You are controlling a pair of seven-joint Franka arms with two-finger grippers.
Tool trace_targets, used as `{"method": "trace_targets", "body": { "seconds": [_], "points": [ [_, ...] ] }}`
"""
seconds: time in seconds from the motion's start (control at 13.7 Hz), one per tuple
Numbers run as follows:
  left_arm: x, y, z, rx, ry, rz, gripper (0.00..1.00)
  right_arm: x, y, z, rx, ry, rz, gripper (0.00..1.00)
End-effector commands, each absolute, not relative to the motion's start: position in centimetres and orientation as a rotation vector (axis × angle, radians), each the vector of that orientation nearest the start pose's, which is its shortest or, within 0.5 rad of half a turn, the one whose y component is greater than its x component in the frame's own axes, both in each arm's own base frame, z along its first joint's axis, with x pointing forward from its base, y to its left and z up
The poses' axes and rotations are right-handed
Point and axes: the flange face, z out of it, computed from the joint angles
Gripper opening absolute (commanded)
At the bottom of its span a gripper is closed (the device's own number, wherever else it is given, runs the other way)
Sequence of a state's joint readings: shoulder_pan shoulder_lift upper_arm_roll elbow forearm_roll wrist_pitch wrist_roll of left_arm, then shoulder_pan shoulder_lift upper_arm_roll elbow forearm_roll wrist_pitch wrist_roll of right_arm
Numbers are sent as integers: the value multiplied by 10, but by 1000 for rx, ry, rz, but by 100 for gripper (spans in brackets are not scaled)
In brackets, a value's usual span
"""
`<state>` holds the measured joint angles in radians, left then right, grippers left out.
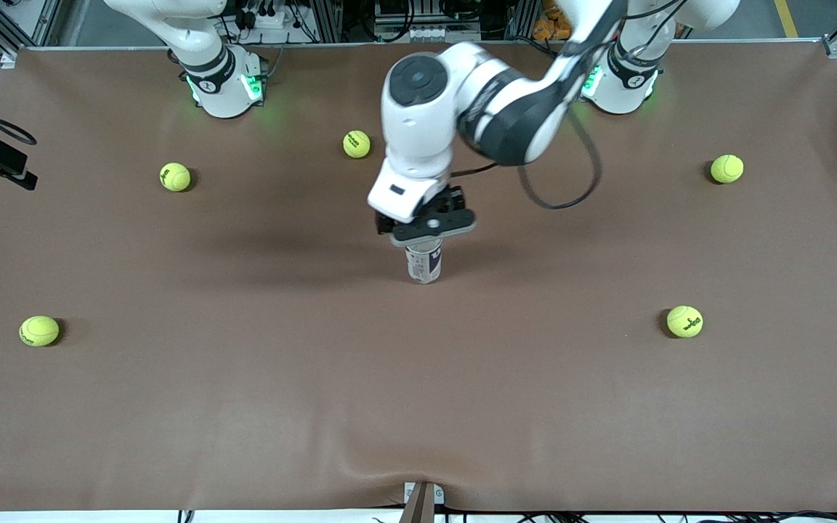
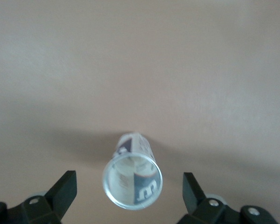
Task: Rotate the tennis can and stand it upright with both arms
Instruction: 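Open the left gripper and lift it away from the can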
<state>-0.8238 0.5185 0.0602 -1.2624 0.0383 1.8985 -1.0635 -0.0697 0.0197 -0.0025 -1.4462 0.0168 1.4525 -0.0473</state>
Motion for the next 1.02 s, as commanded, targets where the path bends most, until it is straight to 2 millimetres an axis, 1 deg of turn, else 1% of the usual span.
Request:
{"method": "trace_targets", "body": {
  "seconds": [0.0,0.07,0.15,0.22,0.37,0.44,0.51,0.59,0.73,0.8,0.95],
  "points": [
    [531,-466,507,-3161,-528,-200,100,547,-37,663,-3113,47,21,100],
    [544,-445,516,-3153,-582,-205,100,547,-37,663,-3114,48,22,100],
    [562,-419,522,-3139,-648,-222,100,547,-37,663,-3113,47,21,100],
    [574,-402,523,-3128,-683,-229,100,547,-37,663,-3114,48,22,100],
    [591,-374,527,-3124,-670,-241,100,547,-37,663,-3113,50,21,100],
    [601,-355,529,-3113,-685,-238,100,547,-37,663,-3113,47,21,100],
    [612,-328,532,-3096,-717,-229,100,547,-37,663,-3113,47,21,100],
    [629,-293,532,-3093,-718,-214,100,547,-37,663,-3114,50,22,100],
    [647,-245,535,-3135,-542,-203,100,547,-37,663,-3114,48,22,100],
    [653,-223,533,-3137,-508,-179,100,547,-39,663,-3114,53,19,100],
    [662,-183,528,-3161,-520,-109,100,547,-39,663,-3114,53,21,100]
  ]
}}
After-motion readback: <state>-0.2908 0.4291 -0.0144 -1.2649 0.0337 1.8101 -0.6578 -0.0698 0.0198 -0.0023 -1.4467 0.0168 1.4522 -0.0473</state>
